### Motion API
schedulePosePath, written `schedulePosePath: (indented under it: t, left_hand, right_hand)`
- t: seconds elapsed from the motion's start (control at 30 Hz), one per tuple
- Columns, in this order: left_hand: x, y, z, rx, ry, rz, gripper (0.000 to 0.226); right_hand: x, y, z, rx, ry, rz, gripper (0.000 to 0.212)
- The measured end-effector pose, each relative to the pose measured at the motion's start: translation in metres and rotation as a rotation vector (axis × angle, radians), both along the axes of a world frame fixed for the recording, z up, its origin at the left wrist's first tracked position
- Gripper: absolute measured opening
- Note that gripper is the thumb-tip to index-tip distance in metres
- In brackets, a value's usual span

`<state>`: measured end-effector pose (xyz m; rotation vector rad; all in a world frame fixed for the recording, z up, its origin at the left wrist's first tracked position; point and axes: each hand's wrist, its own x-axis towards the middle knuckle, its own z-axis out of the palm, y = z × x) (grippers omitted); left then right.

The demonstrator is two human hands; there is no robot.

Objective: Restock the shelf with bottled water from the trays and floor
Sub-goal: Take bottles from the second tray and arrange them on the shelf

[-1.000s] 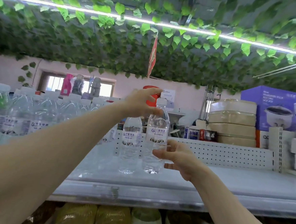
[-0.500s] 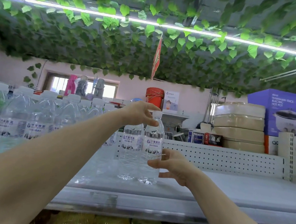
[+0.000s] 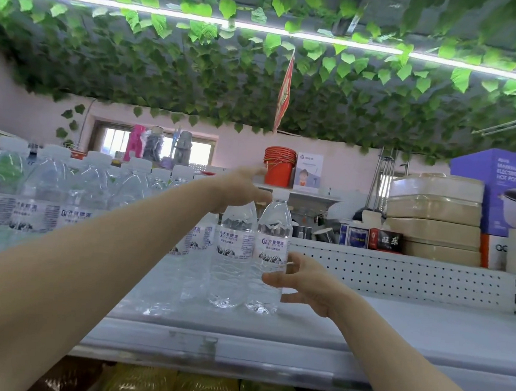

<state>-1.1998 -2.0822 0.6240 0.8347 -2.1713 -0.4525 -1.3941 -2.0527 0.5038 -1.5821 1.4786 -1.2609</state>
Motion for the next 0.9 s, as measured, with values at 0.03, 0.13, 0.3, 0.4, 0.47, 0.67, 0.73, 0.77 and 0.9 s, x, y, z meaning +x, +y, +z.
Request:
schedulePosePath:
  t: [0.03, 0.13, 0.3, 0.4, 0.47, 0.67, 0.73, 0.77, 0.9]
  left_hand:
    - [0.001, 0.001, 0.002, 0.037, -0.007, 0.019, 0.06]
    - [0.003, 0.001, 0.001, 0.073, 0.0, 0.098, 0.043]
    - [0.005, -0.006, -0.007, 0.049, 0.067, 0.203, 0.038]
    - [0.005, -0.01, -0.011, 0.044, 0.197, 0.158, 0.029]
    - [0.006, -0.013, -0.013, 0.029, 0.249, 0.161, 0.023]
    - [0.001, -0.022, -0.022, -0.005, 0.372, 0.187, 0.023]
    - [-0.002, -0.026, -0.024, -0.007, 0.396, 0.197, 0.025]
    - [-0.003, -0.028, -0.024, -0.001, 0.405, 0.201, 0.025]
    - [-0.003, -0.03, -0.021, 0.021, 0.355, 0.212, 0.038]
  right_hand:
    - [-0.001, 0.001, 0.0, 0.0, 0.001, 0.005, 0.051]
    - [-0.002, 0.002, -0.002, -0.008, -0.002, 0.015, 0.05]
    - [-0.003, 0.005, -0.004, -0.024, -0.014, 0.017, 0.048]
    - [-0.002, 0.005, -0.004, -0.03, -0.024, 0.014, 0.048]
    - [-0.002, 0.006, -0.004, -0.032, -0.022, 0.013, 0.047]
    - [-0.002, 0.002, -0.005, -0.038, -0.008, 0.003, 0.046]
    - [-0.001, 0.0, -0.004, -0.036, -0.006, 0.001, 0.046]
    - [-0.001, -0.002, -0.004, -0.033, -0.005, 0.001, 0.046]
    - [-0.003, -0.01, -0.003, -0.031, 0.005, -0.001, 0.046]
